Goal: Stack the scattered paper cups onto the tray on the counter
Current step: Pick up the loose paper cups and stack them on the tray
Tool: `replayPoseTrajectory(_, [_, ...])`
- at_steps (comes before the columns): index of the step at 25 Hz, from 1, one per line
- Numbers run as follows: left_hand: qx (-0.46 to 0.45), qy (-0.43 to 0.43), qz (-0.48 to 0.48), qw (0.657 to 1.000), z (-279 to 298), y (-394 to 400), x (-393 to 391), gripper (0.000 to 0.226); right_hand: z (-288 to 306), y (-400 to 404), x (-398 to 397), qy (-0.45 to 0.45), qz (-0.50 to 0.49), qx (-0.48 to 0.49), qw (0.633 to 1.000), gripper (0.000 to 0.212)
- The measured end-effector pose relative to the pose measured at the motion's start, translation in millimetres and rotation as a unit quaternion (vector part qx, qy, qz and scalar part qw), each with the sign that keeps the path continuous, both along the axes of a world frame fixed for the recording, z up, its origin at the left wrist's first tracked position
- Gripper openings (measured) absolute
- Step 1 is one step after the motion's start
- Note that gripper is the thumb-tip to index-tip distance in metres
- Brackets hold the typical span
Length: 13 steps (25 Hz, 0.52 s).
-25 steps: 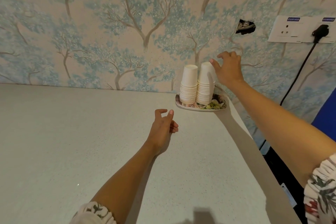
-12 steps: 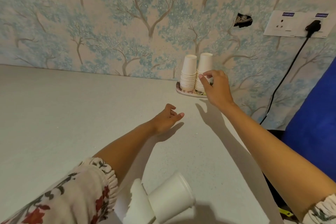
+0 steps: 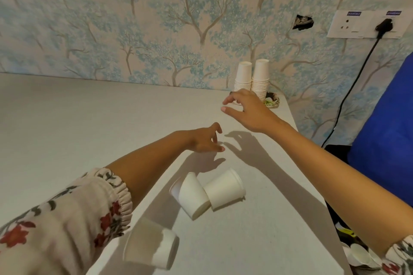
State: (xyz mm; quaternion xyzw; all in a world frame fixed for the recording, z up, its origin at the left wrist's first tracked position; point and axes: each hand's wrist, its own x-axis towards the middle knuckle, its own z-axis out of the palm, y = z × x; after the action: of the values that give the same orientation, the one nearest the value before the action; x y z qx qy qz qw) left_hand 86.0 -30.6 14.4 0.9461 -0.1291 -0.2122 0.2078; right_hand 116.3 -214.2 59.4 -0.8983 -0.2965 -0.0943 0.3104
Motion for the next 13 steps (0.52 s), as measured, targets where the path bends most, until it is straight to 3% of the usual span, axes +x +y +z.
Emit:
replayPoseTrajectory(4, [0.036,0.024,0.003,0.999,25,8,-40,0.063,8,-8,-40,0.085,0.056,-0.127,0.987,0.033])
replayPoseTrajectory(7, [0.058,0.059,-0.015,0.996,37,11,-72,0.076,6,-11,-72,0.129,0.094,-0.221,0.962,0.041])
replayPoseTrajectory(13, [0.22,0.034,-0.102,0.97,40,9,-109,0.105,-17,-4,-117,0.106,0.118,-0.383,0.91,0.094])
